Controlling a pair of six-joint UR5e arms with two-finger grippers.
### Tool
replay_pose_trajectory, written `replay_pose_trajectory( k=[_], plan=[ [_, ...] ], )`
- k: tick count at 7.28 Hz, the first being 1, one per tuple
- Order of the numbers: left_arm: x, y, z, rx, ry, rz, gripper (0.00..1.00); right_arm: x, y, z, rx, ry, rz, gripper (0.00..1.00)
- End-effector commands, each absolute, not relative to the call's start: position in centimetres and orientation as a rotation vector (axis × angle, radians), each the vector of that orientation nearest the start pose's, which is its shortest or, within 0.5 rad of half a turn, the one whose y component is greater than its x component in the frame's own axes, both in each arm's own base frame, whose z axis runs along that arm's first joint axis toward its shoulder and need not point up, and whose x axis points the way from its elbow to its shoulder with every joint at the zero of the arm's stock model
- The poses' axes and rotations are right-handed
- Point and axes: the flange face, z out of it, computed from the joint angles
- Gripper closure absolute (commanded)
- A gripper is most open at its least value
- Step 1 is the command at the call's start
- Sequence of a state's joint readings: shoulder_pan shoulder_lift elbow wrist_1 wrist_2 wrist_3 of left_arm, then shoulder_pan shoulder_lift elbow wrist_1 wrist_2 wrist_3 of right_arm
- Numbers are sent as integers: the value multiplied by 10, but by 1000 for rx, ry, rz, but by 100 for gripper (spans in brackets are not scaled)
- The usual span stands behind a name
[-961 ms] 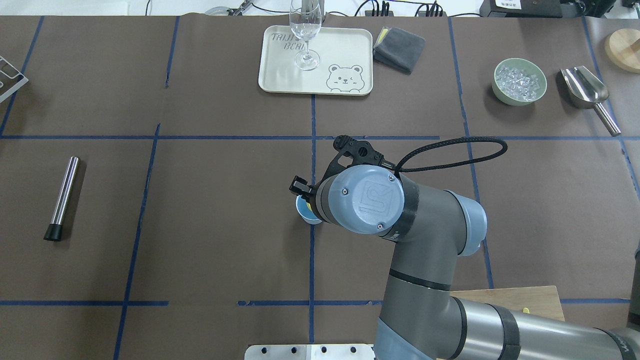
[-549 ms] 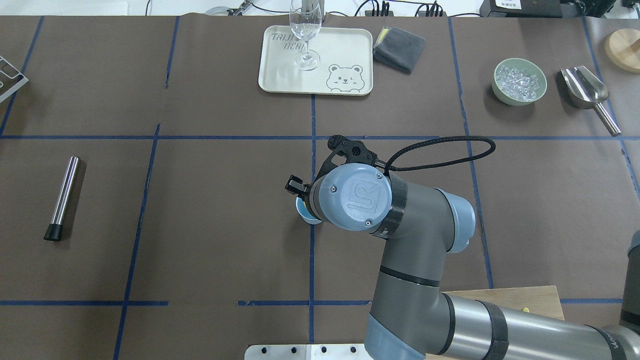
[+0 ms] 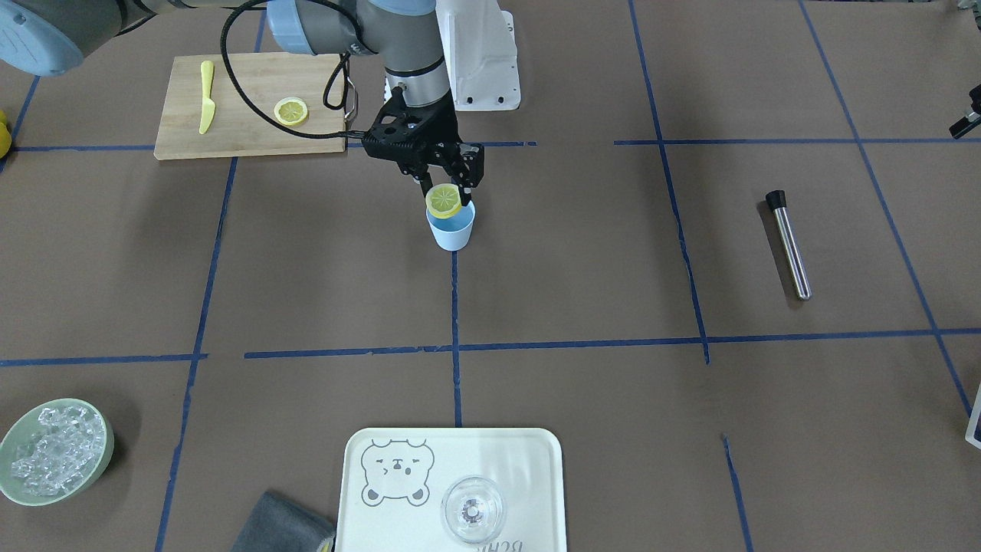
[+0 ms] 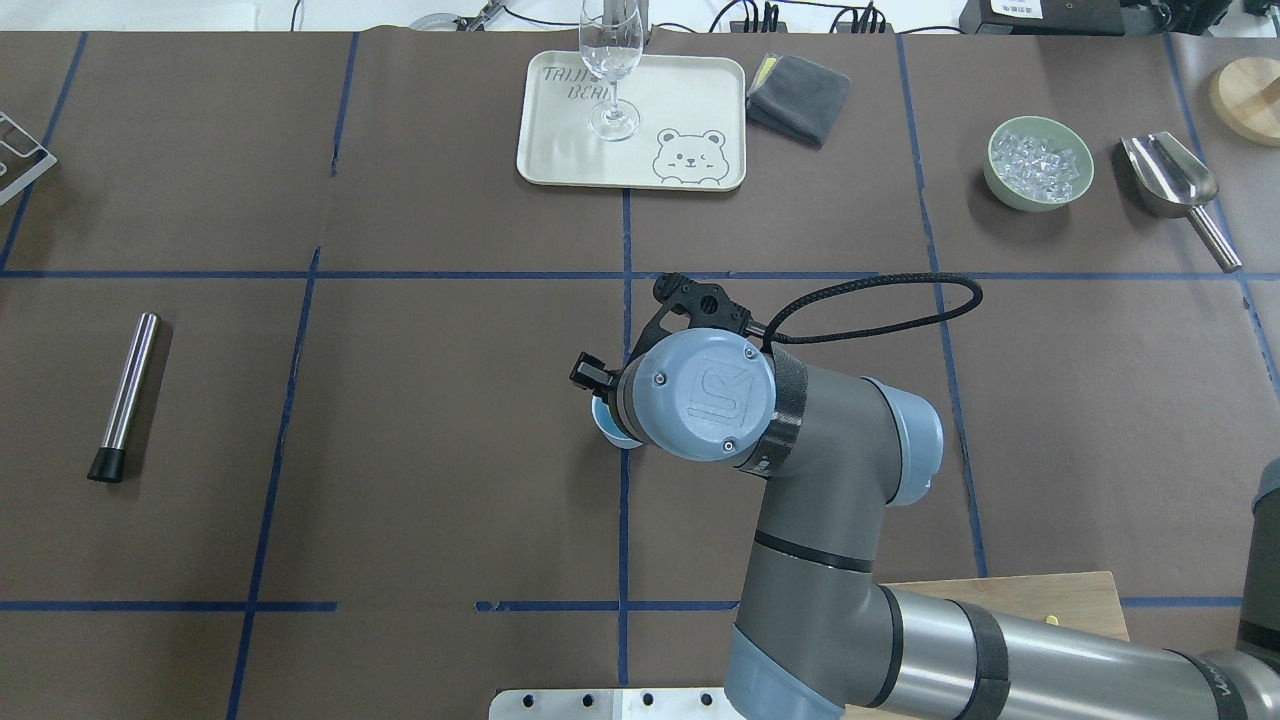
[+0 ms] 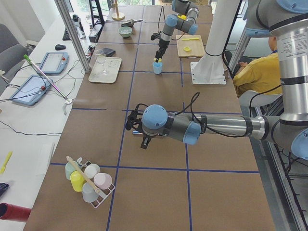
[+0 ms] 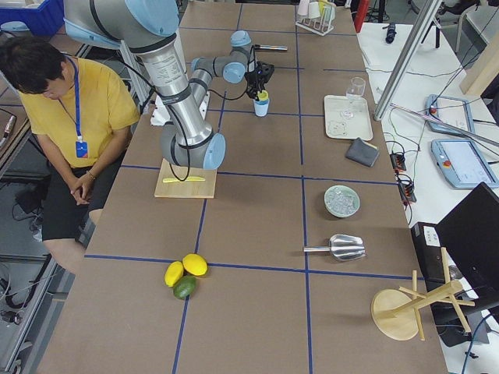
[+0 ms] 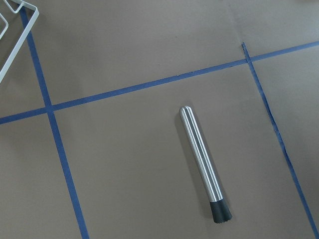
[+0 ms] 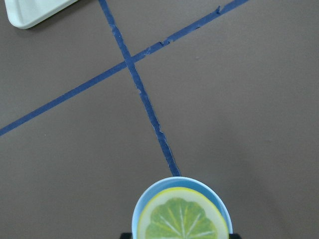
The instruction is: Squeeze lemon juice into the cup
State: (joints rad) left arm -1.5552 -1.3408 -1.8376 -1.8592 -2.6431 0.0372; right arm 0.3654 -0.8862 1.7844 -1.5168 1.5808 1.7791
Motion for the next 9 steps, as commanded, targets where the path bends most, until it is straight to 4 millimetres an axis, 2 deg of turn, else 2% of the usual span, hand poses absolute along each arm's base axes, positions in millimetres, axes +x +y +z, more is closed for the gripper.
replay_pose_trajectory(
  k=[1,2,3,4,5,6,7,8,9],
  plan=[
    [-40,-405,573,306,1061,218,0,-563,-357,163,66,-959,523,23],
    [-38,-405,573,303,1062,218,0,-563,-357,162,67,-961,521,23],
    [-36,-410,570,283,1065,187,0,-559,-355,154,57,-978,513,16],
    [-19,-438,552,328,1068,219,1,-544,-369,160,-1,-978,505,7],
    [0,-451,553,302,1090,190,1,-507,-386,171,-37,-988,515,1],
    [36,-452,557,296,1080,250,0,-471,-399,196,-49,-977,481,0],
    [66,-472,550,227,1026,122,0,-422,-416,226,-30,-960,411,0],
    [115,-491,537,198,951,46,0,-379,-427,260,-37,-934,372,0],
    [168,-498,539,147,914,27,0,-341,-432,296,-25,-898,317,0]
  ],
)
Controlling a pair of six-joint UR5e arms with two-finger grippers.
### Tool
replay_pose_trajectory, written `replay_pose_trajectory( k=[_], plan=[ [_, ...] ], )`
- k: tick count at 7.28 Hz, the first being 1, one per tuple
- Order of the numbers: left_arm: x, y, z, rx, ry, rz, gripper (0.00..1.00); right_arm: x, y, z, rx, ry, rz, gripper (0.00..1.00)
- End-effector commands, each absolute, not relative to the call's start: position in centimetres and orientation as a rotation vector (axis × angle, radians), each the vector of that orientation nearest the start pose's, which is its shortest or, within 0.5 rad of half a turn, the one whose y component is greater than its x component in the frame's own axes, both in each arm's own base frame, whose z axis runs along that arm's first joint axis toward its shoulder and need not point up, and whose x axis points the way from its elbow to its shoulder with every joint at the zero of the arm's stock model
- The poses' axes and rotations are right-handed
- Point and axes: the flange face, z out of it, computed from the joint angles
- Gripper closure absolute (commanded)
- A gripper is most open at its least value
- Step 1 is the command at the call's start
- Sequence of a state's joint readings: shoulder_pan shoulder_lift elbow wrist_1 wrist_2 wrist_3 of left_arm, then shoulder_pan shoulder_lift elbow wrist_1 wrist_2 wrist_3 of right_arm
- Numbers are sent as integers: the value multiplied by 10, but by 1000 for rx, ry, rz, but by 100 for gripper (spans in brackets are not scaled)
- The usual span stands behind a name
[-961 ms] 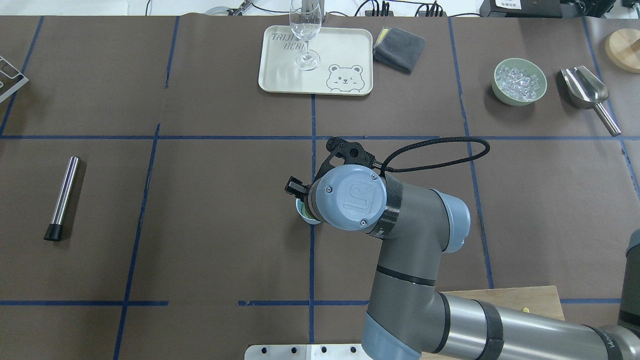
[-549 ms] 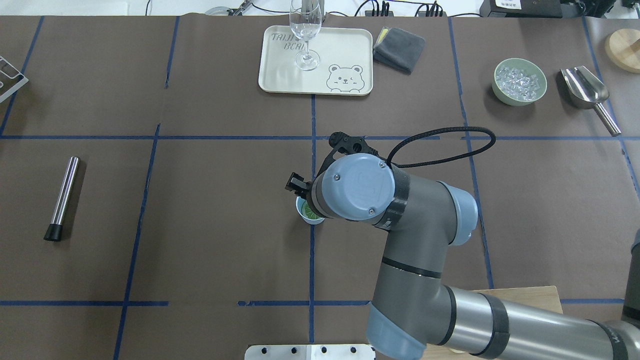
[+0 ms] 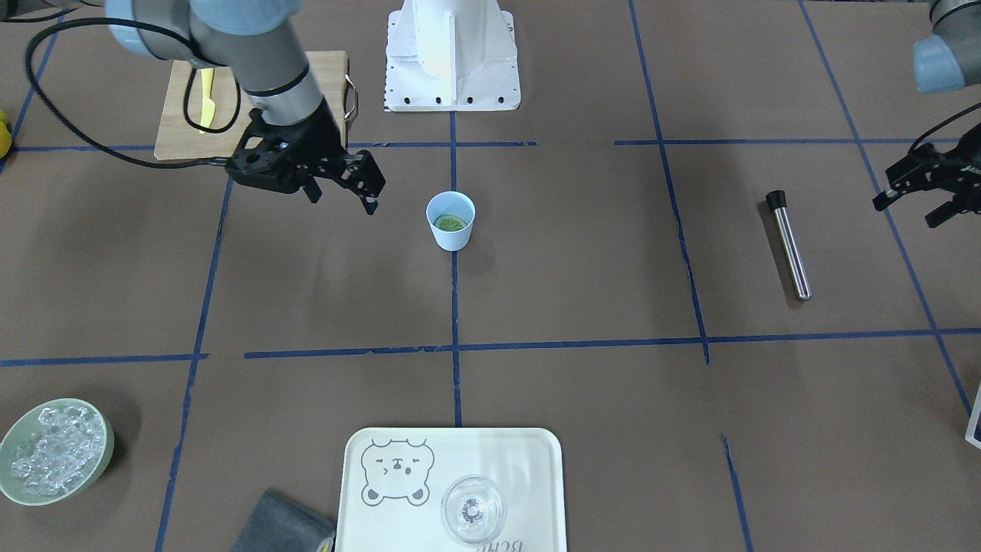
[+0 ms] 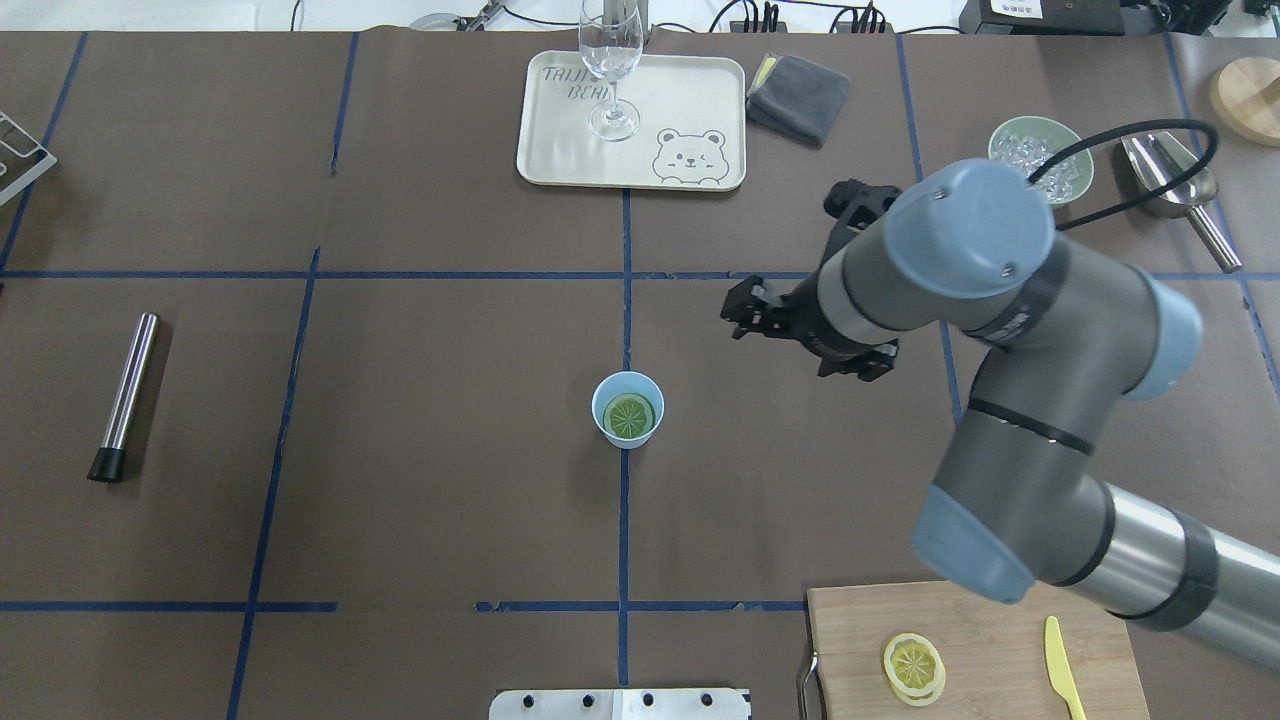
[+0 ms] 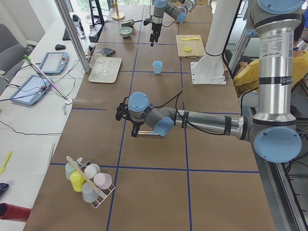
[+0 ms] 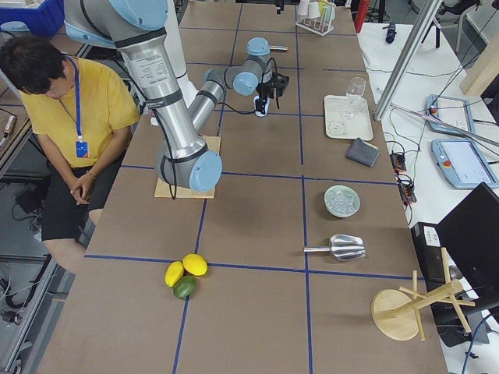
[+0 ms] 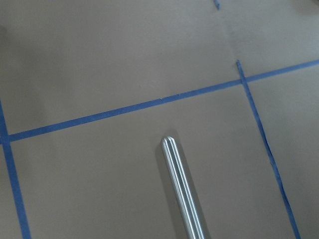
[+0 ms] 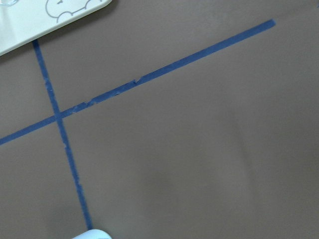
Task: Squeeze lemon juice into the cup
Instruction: 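Raise the right gripper away from the cup while the left gripper grasps the steel muddler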
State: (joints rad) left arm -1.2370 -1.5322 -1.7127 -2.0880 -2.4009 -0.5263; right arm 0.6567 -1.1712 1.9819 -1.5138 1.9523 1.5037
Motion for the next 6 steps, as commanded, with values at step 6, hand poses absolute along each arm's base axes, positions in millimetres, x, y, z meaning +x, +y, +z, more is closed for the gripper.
replay_pose_trajectory(
  k=[6],
  plan=[
    [236,-514,588,32,803,-15,19,-284,-424,380,18,-896,249,0]
  ],
)
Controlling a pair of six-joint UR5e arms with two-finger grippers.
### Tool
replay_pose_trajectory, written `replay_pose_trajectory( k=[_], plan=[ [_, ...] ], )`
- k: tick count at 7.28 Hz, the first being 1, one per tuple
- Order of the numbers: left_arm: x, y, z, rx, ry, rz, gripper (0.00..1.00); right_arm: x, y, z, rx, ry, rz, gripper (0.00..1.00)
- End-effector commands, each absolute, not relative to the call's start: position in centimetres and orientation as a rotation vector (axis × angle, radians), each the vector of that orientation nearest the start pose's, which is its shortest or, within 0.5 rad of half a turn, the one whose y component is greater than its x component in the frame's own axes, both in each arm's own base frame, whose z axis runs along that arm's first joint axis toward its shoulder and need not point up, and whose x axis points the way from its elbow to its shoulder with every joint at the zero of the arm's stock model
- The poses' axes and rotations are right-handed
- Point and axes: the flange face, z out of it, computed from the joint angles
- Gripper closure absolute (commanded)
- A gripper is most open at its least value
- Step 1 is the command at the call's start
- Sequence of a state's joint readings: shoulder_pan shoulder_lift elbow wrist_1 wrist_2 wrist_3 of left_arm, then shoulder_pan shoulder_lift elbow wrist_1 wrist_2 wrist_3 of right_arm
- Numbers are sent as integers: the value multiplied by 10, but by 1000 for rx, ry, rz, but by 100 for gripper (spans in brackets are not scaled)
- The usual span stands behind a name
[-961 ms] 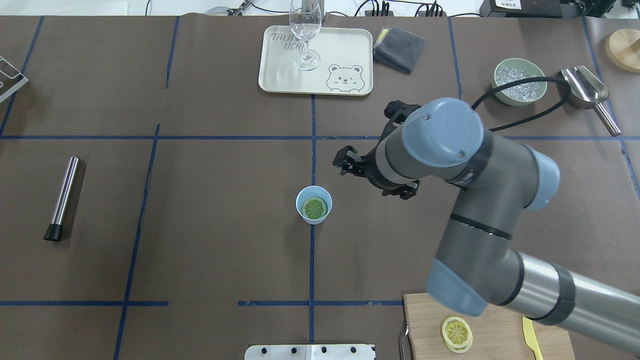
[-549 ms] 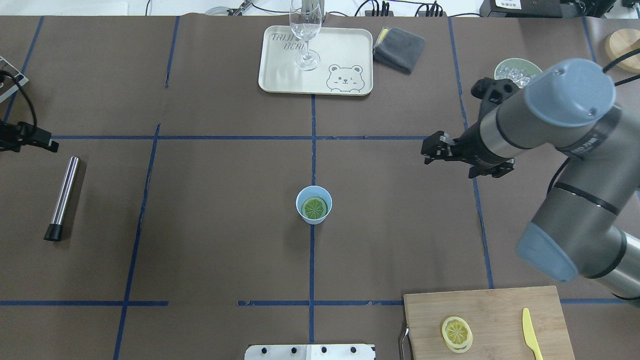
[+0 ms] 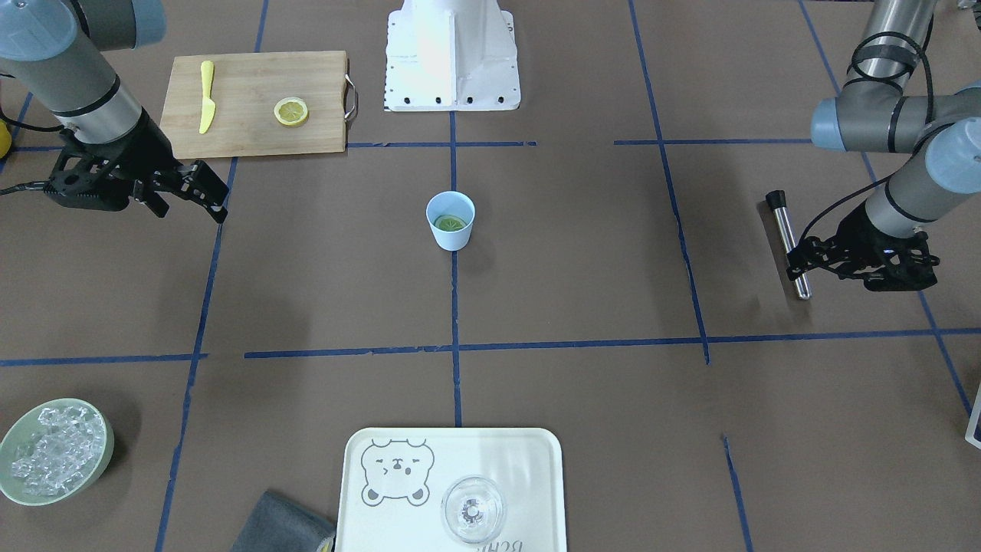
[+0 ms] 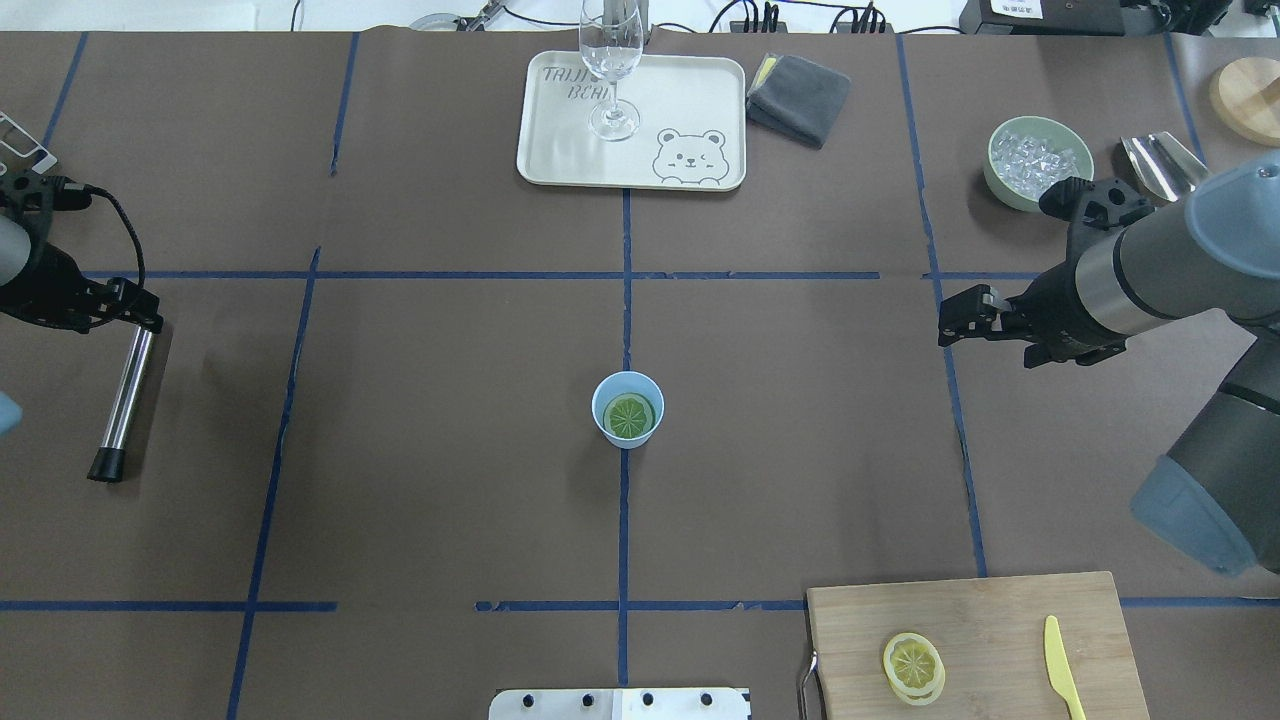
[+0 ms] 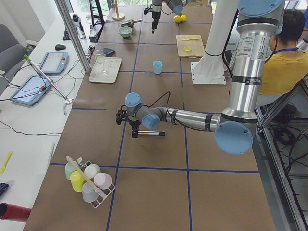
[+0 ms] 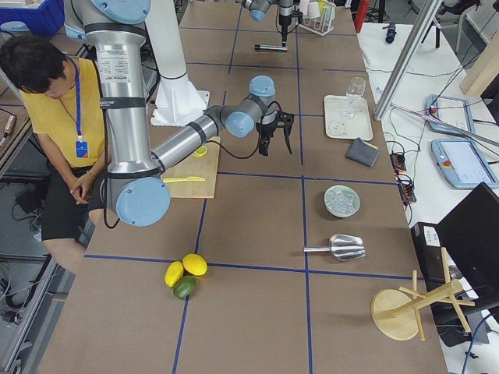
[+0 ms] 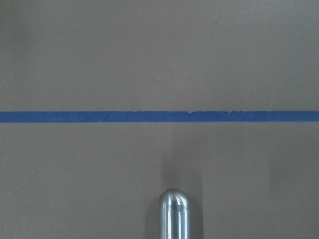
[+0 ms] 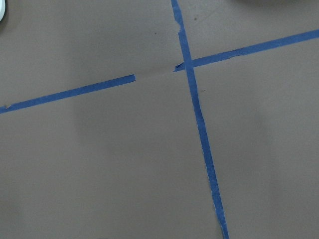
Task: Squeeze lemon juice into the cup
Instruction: 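Raise the right gripper away from the cup while the left gripper grasps the steel muddler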
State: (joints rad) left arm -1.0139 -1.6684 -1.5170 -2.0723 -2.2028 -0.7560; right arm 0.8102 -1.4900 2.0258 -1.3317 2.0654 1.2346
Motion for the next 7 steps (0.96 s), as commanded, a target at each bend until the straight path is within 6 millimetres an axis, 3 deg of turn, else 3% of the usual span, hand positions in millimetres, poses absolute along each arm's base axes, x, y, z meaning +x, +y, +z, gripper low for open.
replay_pose_trajectory(
  k=[1,5,7],
  plan=[
    [236,-512,591,28,799,-16,25,-284,-423,379,20,-899,248,0],
    [250,-505,595,9,795,6,30,-283,-422,378,20,-902,248,0],
    [256,-502,600,-2,788,14,41,-283,-423,377,20,-903,247,0]
  ],
)
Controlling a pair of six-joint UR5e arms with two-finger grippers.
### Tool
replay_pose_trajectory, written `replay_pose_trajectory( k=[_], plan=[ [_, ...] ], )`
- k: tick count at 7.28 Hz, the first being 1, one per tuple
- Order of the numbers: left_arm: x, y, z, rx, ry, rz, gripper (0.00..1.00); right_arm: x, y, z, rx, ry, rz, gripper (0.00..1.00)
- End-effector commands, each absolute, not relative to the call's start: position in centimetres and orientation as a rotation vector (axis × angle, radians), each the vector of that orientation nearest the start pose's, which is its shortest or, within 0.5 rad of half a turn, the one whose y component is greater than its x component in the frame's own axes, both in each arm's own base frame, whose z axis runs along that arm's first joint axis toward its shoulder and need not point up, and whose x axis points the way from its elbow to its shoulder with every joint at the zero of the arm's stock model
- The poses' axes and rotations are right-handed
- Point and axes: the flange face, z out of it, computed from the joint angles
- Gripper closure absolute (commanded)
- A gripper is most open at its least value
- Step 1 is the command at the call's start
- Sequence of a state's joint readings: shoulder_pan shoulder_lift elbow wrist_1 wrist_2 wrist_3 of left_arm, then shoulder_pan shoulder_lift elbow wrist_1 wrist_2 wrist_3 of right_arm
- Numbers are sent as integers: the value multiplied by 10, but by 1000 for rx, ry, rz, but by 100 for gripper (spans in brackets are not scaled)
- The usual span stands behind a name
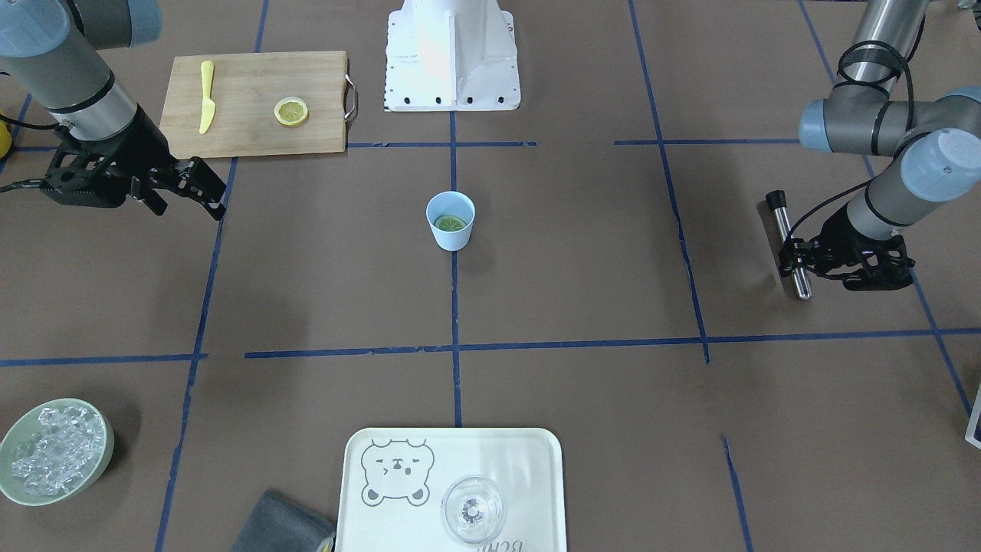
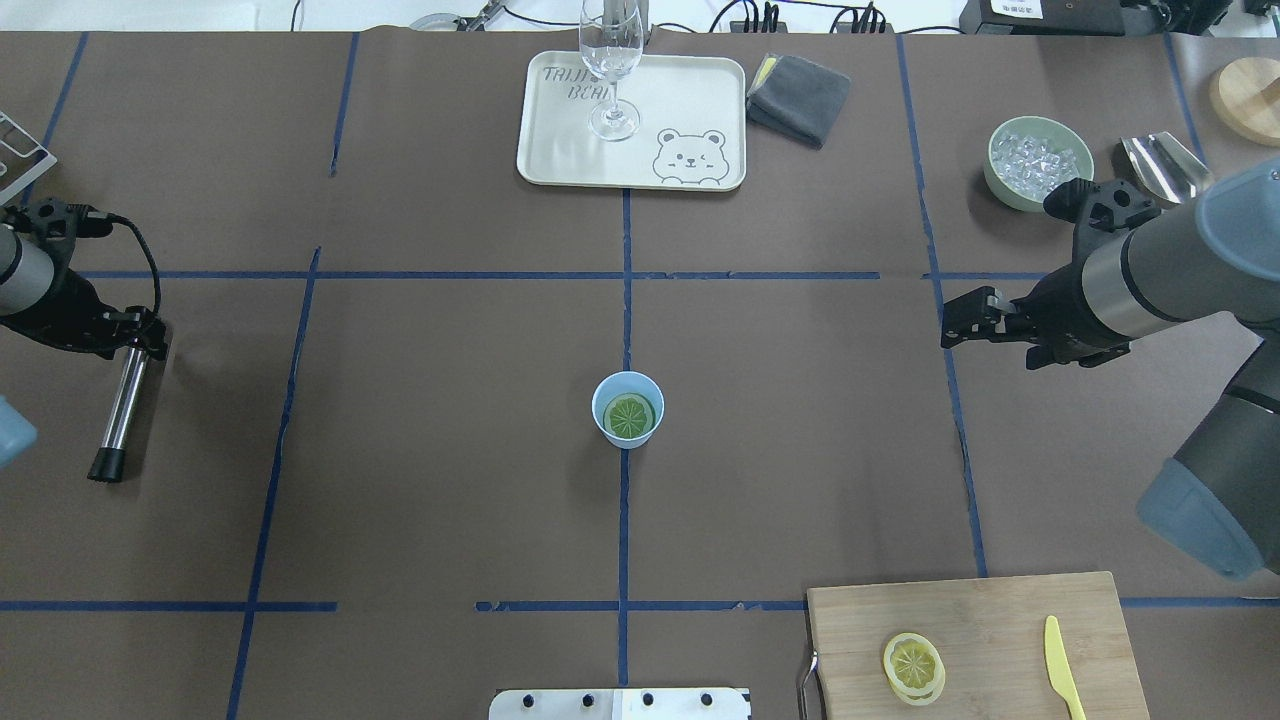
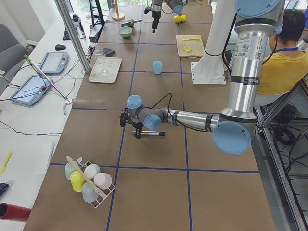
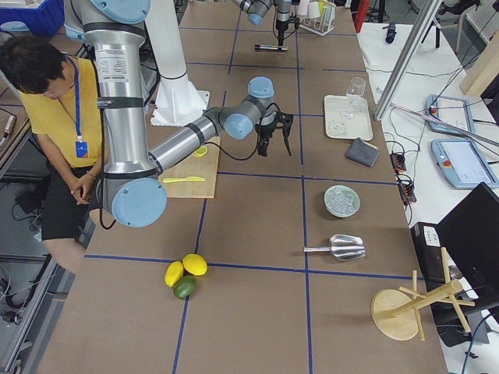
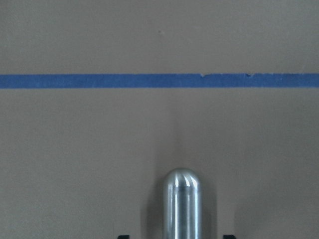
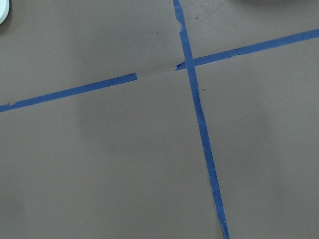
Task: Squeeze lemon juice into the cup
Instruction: 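Raise the right gripper away from the cup while the left gripper grasps the steel muddler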
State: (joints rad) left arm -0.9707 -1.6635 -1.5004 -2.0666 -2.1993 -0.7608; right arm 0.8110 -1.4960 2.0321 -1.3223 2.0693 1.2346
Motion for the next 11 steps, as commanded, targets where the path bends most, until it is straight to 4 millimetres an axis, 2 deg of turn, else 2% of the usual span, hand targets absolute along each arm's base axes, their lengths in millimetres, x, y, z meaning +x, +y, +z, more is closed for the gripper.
replay_pose_trajectory(
  k=[1,3,4,5,6,7,8,9,10,11],
  plan=[
    [256,-502,600,-2,788,14,46,-284,-422,377,18,-903,249,0],
    [257,-503,597,-12,782,7,100,-284,-422,375,17,-907,248,0],
    [259,-505,584,-8,786,8,100,-284,-422,375,16,-909,248,0],
    [260,-505,581,-5,784,11,100,-284,-422,374,15,-910,250,0],
    [259,-505,560,30,807,30,100,-284,-422,373,17,-912,250,0],
    [261,-497,510,104,857,75,100,-283,-421,368,22,-921,246,0],
    [284,-475,461,134,900,156,100,-281,-420,368,23,-921,249,0],
    [316,-468,389,174,953,233,100,-279,-420,368,24,-922,251,0],
    [343,-461,327,236,1020,303,100,-273,-422,371,24,-916,263,0],
    [365,-440,274,313,1069,363,100,-266,-423,374,20,-917,270,0]
  ],
)
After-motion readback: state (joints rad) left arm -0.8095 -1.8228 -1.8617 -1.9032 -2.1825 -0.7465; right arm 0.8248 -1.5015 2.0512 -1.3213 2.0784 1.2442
